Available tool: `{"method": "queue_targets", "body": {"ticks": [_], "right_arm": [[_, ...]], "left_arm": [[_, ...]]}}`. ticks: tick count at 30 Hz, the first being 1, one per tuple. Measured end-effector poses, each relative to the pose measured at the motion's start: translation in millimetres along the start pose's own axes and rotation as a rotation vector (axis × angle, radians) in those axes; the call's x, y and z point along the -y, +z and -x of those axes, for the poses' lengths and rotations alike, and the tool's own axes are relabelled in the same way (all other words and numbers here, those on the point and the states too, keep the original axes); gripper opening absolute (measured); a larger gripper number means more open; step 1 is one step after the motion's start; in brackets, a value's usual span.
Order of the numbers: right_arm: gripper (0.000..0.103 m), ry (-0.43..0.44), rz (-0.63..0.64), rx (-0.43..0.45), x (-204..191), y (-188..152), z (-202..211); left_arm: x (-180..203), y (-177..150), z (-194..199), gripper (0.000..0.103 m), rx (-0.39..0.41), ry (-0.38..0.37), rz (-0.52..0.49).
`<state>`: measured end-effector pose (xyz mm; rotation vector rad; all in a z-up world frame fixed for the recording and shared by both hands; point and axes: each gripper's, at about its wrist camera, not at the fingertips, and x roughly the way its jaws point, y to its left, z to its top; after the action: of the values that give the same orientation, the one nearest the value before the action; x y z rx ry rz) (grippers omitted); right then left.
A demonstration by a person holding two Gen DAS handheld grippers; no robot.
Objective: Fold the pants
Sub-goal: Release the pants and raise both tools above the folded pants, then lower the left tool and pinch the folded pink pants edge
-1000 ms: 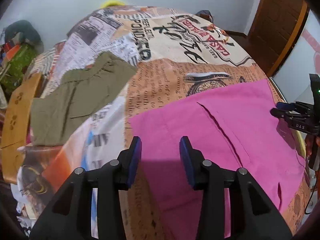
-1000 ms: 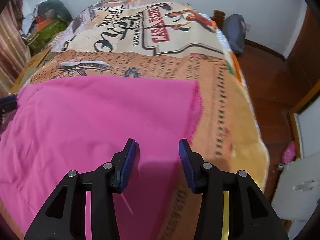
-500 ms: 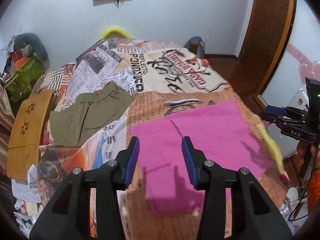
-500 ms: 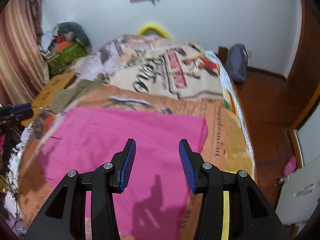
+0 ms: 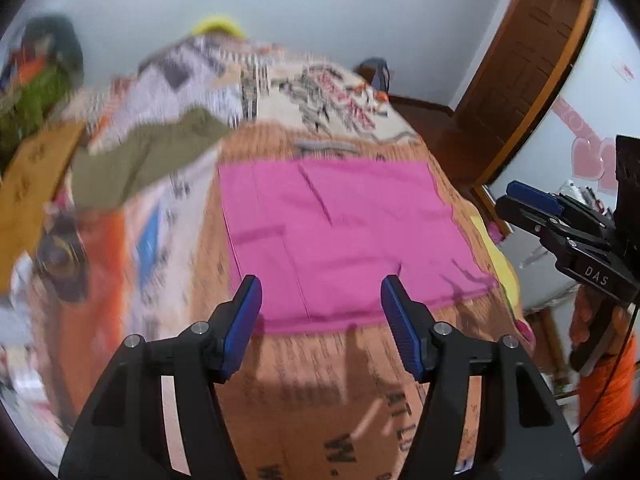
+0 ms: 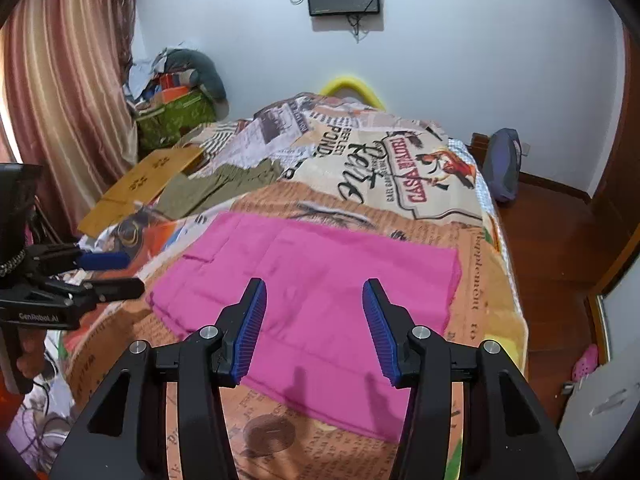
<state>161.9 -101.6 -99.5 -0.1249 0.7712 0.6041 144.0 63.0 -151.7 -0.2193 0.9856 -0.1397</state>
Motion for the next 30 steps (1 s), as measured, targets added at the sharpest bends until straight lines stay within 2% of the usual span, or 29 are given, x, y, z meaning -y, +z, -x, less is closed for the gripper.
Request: {"method": "queue_targets", "body": {"ticks": [7, 9, 13, 17, 20, 26, 30], "right_arm": [[0.046, 0.010, -0.004, -0.053, -6.2, -17.6, -25.6], [0.046, -0.001, 0.002, -0.072, -7.5, -23.1, -36.1], [0.046, 0.004, 0.000, -0.110, -7.6, -33.0, -54.8], [0.046, 0.018, -0.002, -0.167, -5.3, -39.8, -79.9], [0.046, 0.065, -0.027, -0.207, -2.7, -43.9, -90.9], [0.046, 0.140, -0.079, -0.229, 6.6, -49.1, -93.5], [0.046, 0.148, -0.081, -0.226, 6.5, -50.8, -92.6]], "left_arm": [[-16.3, -32.1, -34.5, 0.063, -0.142, -0.074, 0.144], [-20.2, -37.4, -37.2, 0.065, -0.132, -0.096, 0.184], [-28.4, -38.3, -39.9, 0.085, -0.107, -0.196, 0.276], [-40.3, -31.2, -52.5, 0.086, -0.099, -0.254, 0.364], [-45.6, -23.1, -59.1, 0.088, -0.093, -0.282, 0.413], [-42.9, -7.0, -68.2, 0.088, -0.091, -0.258, 0.445], [-47.1, -4.1, -70.0, 0.088, -0.117, -0.278, 0.530]]}}
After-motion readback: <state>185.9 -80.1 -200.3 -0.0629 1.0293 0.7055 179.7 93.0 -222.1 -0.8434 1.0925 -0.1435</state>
